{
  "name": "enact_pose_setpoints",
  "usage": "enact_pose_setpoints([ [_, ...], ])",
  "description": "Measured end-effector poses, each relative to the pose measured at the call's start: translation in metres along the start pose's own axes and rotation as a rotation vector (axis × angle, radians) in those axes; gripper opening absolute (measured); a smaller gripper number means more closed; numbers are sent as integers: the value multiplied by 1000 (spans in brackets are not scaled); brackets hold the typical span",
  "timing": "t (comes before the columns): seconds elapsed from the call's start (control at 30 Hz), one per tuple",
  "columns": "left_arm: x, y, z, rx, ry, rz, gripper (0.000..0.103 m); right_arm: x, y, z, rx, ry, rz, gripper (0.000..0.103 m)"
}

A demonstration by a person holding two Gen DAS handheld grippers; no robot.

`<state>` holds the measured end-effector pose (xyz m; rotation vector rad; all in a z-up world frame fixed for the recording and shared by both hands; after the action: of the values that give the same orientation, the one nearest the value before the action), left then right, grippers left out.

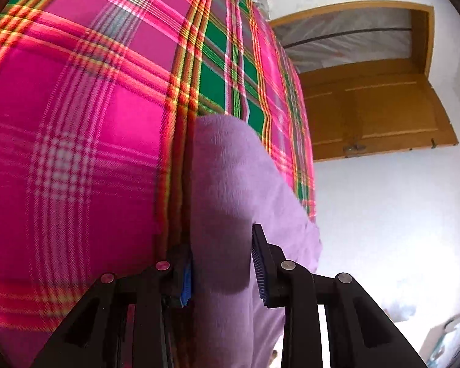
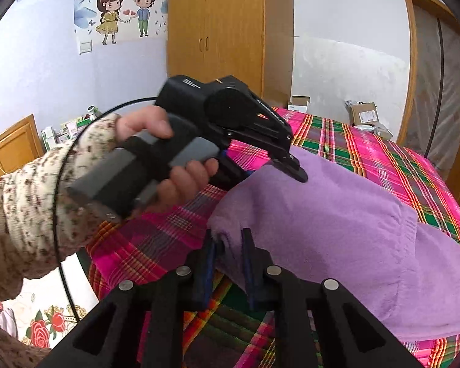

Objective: Fold clothes
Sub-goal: 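Grasp the purple pants edge with the right gripper while the left gripper holds the cuff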

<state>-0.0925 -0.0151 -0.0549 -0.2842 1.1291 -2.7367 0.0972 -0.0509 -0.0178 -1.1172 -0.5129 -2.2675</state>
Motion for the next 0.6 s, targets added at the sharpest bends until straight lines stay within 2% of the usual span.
enact_pose_setpoints([
  [0.13,4,-2,-2,1,2,-15,32,1,2,-2,7,10,-3,16],
  [0.2,6,-3,-4,2,2,-22,22,2,5,-3,7,13,2,15],
  [0.3,8,-1,-3,-20,6,-9,18,9,0,-13,9,19,15,13],
  [0.33,9,1,-2,-26,2,-3,14,10,3,-14,8,19,20,12],
  [0.6,7,1,18,-61,-36,-47,12,24,15,-29,21,31,40,11],
])
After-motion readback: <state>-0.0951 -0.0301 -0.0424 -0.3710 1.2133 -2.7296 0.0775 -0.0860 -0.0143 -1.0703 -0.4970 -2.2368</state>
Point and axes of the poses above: each gripper's, at about its wrist camera, not at the fingertips, and z roughly against the way its jaws point, y to its left, x to its top, the point moved 7 cm from there along -z, roughly the way its jaws point, and after that the axes turned 10 degrees about x, right-handed, at the moved point
